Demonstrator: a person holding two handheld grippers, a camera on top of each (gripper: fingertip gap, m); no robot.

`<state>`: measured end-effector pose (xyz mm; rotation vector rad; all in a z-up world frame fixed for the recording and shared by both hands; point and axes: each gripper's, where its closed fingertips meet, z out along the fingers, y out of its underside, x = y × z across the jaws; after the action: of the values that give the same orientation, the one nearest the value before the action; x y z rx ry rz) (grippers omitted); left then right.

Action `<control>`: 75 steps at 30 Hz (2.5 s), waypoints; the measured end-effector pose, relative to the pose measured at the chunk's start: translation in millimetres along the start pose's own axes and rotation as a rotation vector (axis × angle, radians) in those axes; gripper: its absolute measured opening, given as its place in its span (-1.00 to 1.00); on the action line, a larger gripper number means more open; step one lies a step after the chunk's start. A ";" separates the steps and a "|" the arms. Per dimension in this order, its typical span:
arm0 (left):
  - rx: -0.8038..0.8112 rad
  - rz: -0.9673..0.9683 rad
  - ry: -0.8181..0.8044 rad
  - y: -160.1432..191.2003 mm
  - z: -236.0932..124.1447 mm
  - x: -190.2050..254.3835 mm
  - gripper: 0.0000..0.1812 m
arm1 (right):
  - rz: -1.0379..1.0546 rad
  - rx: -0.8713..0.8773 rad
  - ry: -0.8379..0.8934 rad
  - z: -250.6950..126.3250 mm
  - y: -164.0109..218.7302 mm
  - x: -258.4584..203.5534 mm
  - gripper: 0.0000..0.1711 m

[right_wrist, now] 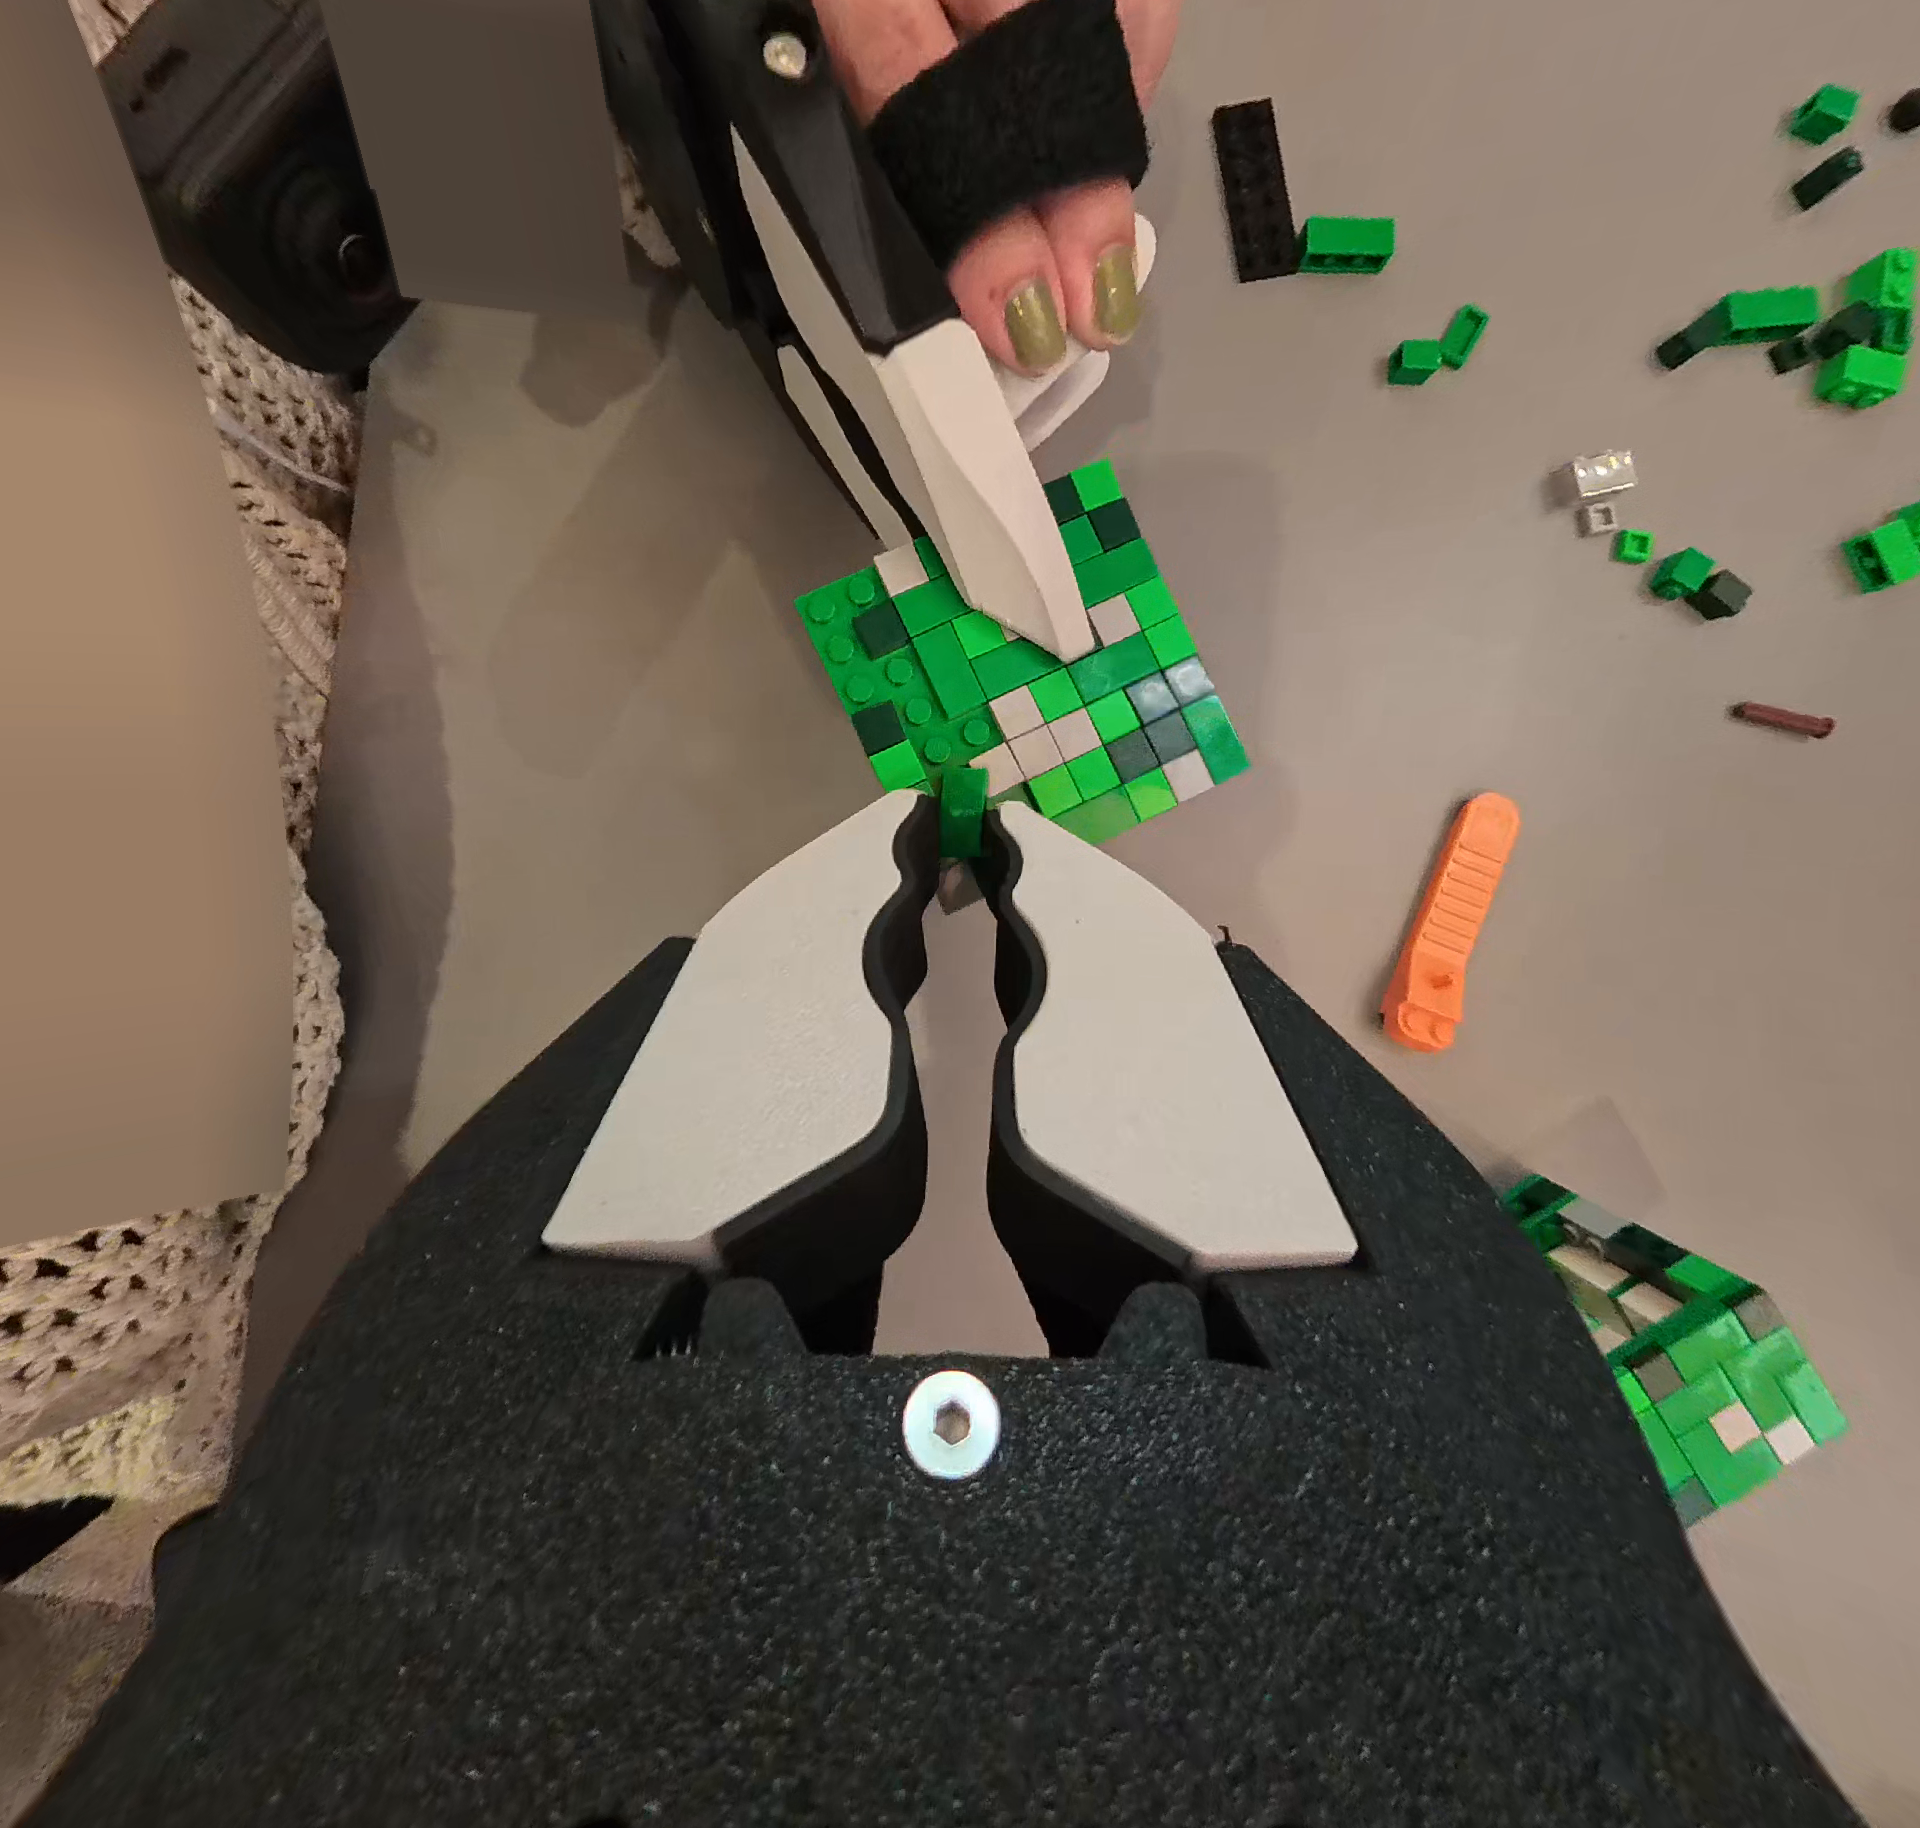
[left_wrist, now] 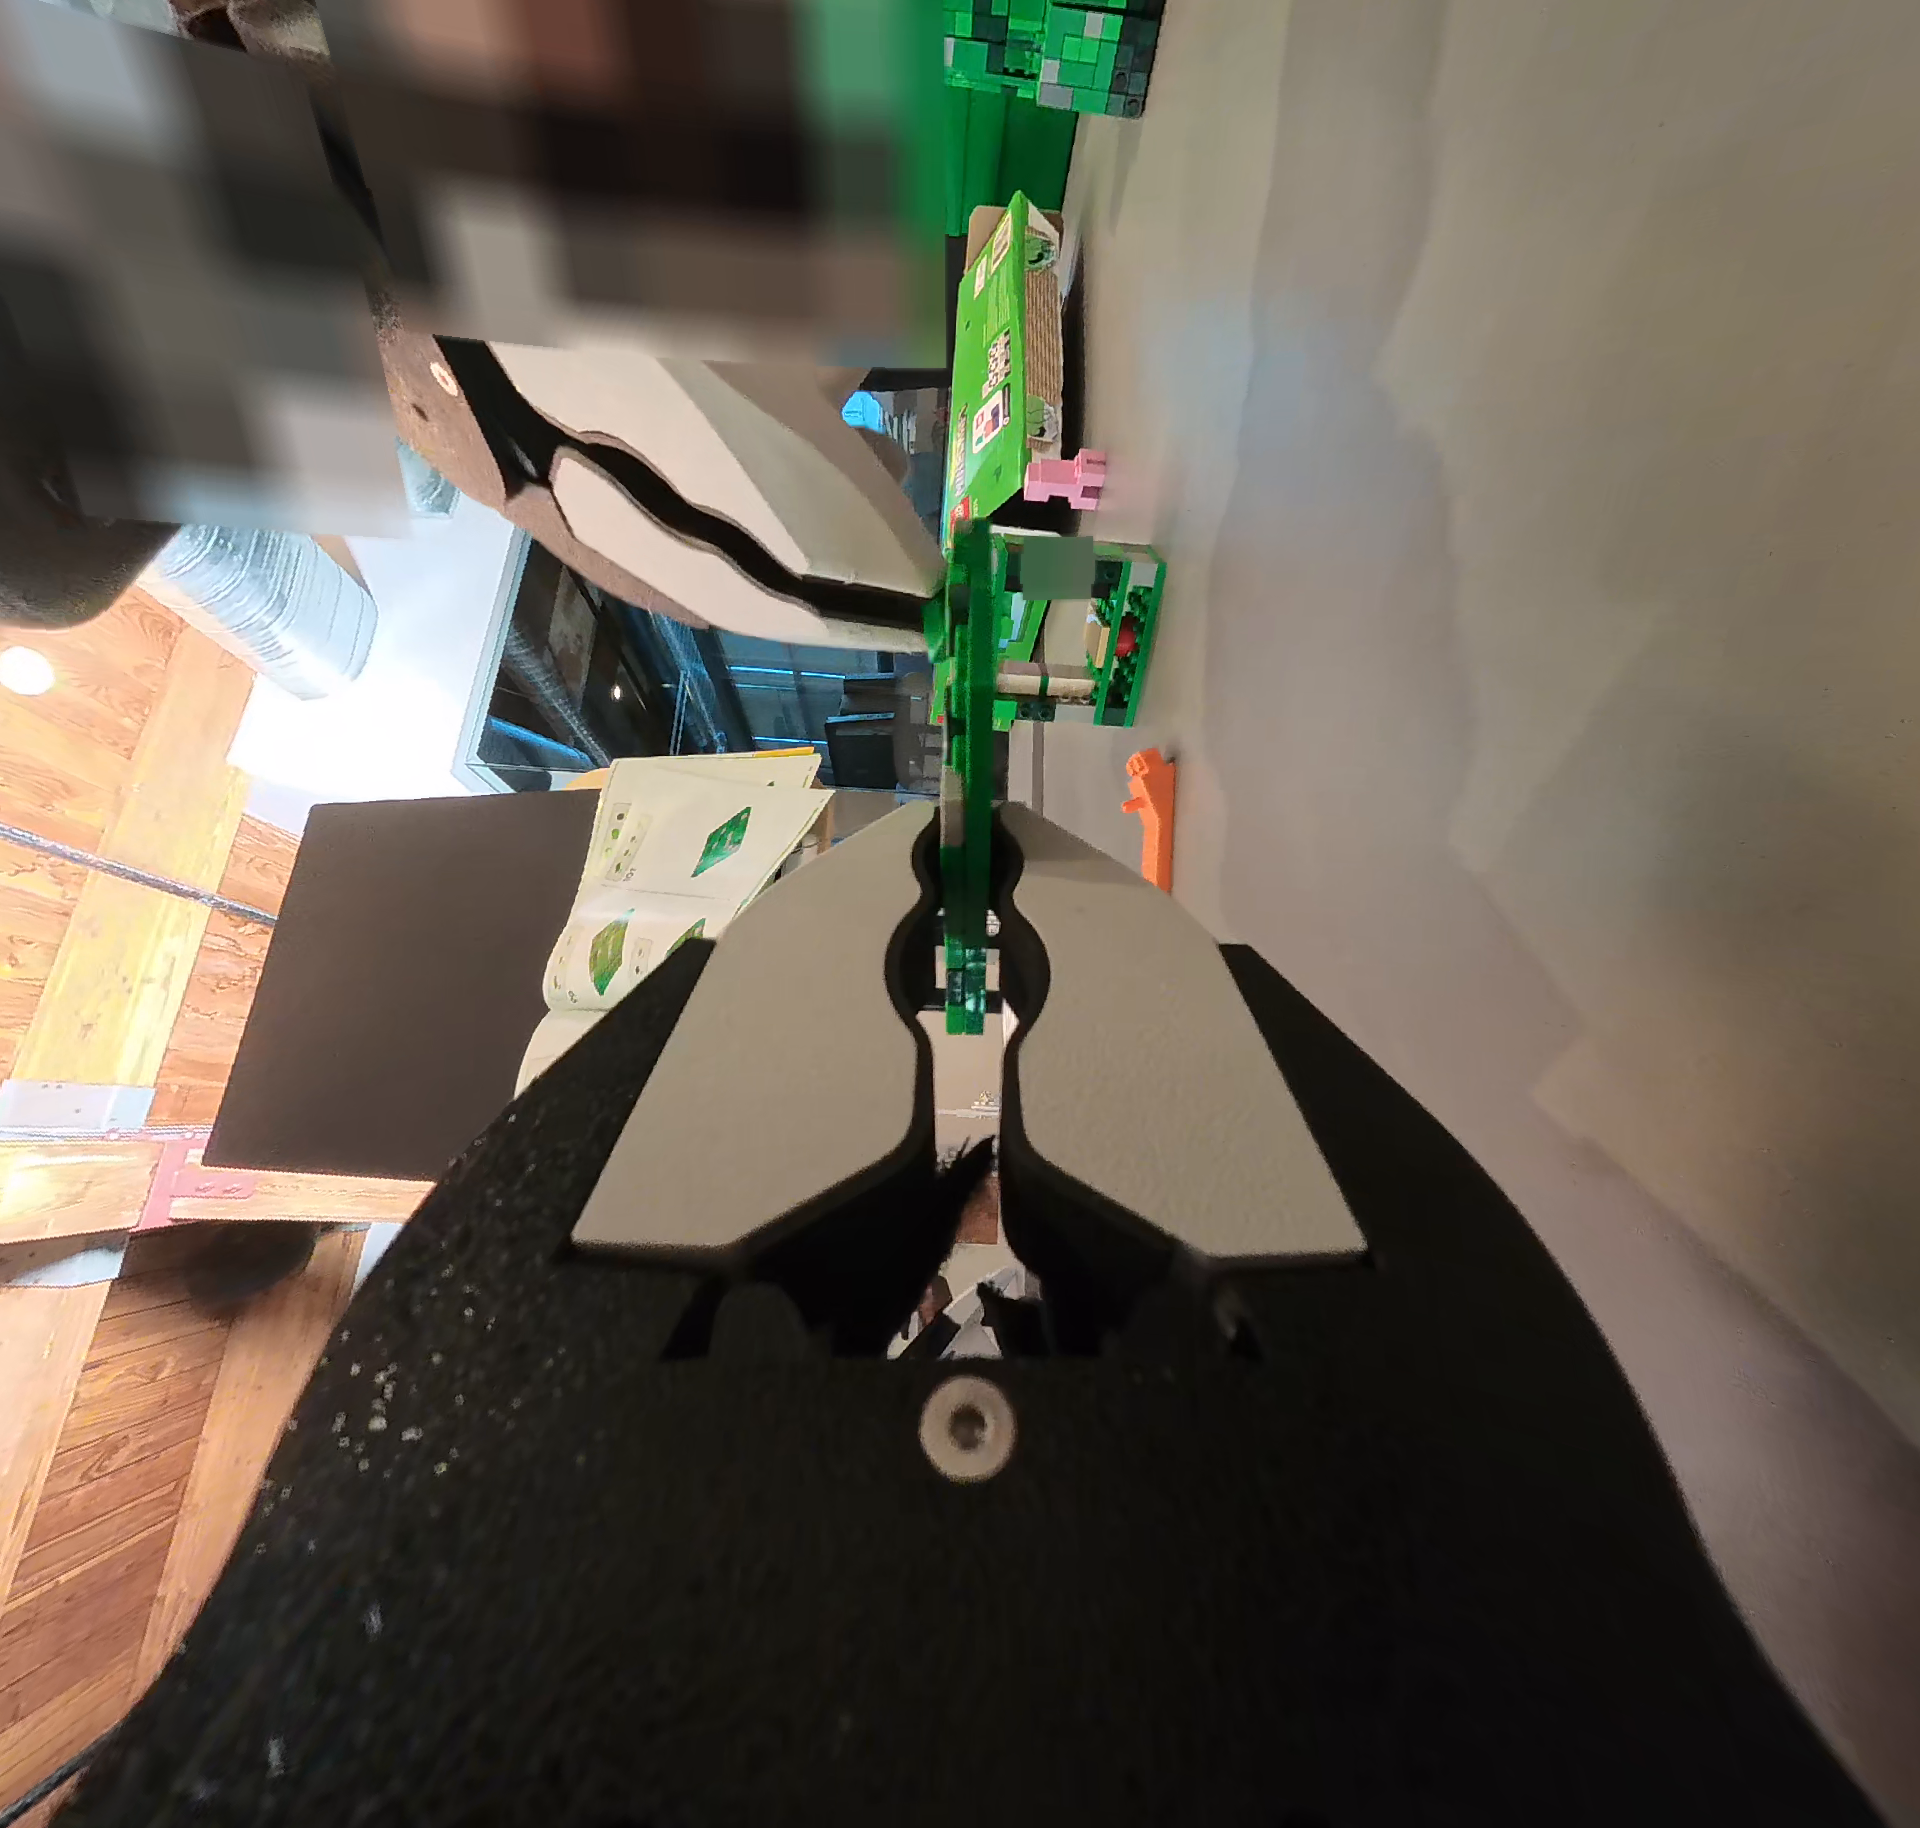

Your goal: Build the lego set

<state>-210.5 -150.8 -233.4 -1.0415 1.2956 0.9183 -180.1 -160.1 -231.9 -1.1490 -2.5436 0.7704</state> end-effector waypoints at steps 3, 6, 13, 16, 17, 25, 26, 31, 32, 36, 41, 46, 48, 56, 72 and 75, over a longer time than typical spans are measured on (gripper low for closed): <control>0.006 -0.005 0.003 -1.0 -0.1 0.1 -0.94 | -0.043 0.038 -0.030 -1.0 -8.2 -4.1 -0.91; 0.021 -0.007 0.010 -4.0 -0.1 1.5 -0.94 | -0.126 0.118 -0.111 -1.6 -23.9 -20.4 -0.92; 0.047 -0.009 0.005 -9.6 -1.5 0.3 -0.94 | -0.267 0.100 -0.163 9.8 -29.8 -35.2 -0.92; 0.057 -0.006 0.002 -11.9 -2.3 -0.2 -0.94 | -0.311 0.078 -0.163 13.0 -27.1 -35.7 -0.92; 0.060 -0.003 0.002 -12.6 -2.4 0.1 -0.94 | -0.321 0.072 -0.164 13.2 -26.9 -36.0 -0.92; 0.070 -0.020 -0.004 -14.6 -3.4 -2.1 -0.94 | -0.354 0.049 -0.151 11.7 -26.1 -32.7 -0.90; 0.068 -0.020 -0.003 -14.4 -3.2 -1.8 -0.94 | -0.360 0.047 -0.144 11.8 -25.6 -31.9 -0.89; 0.029 -0.041 0.002 -7.3 -1.4 -1.9 -0.94 | -0.380 0.095 -0.042 6.5 -28.2 -24.7 -0.71; 0.014 -0.049 0.005 -4.5 -0.8 -1.8 -0.94 | -0.405 0.112 0.029 4.2 -30.0 -20.2 -0.65; -0.049 -0.130 0.015 8.5 1.4 -3.5 -0.94 | -0.679 0.207 0.499 -6.0 -41.6 -8.4 -0.61; -0.082 -0.190 0.031 16.6 2.0 -2.3 -0.94 | -0.984 0.068 1.018 3.4 -38.0 2.8 -0.69; -0.089 -0.202 0.038 17.9 0.9 -1.7 -0.94 | -1.002 0.040 1.123 10.1 -38.7 11.5 -0.84; -0.087 -0.205 0.044 17.4 0.6 -0.8 -0.94 | -1.003 0.035 1.120 12.8 -38.9 13.0 -0.85; -0.091 -0.179 0.040 17.0 -2.4 -1.1 -0.93 | -1.008 0.017 1.078 16.6 -37.0 12.0 -0.92; -0.125 -0.161 0.019 29.6 -5.2 0.4 -0.94 | -0.552 0.467 0.852 -3.7 -19.7 9.7 -0.41; -0.148 -0.138 0.015 36.2 -6.5 0.8 -0.94 | -0.302 0.707 0.698 -11.9 -12.3 5.0 -0.41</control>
<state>-246.9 -146.4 -237.1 -1.2396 1.1654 0.9129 -186.0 -158.8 -215.2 -0.6171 -1.6055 0.8795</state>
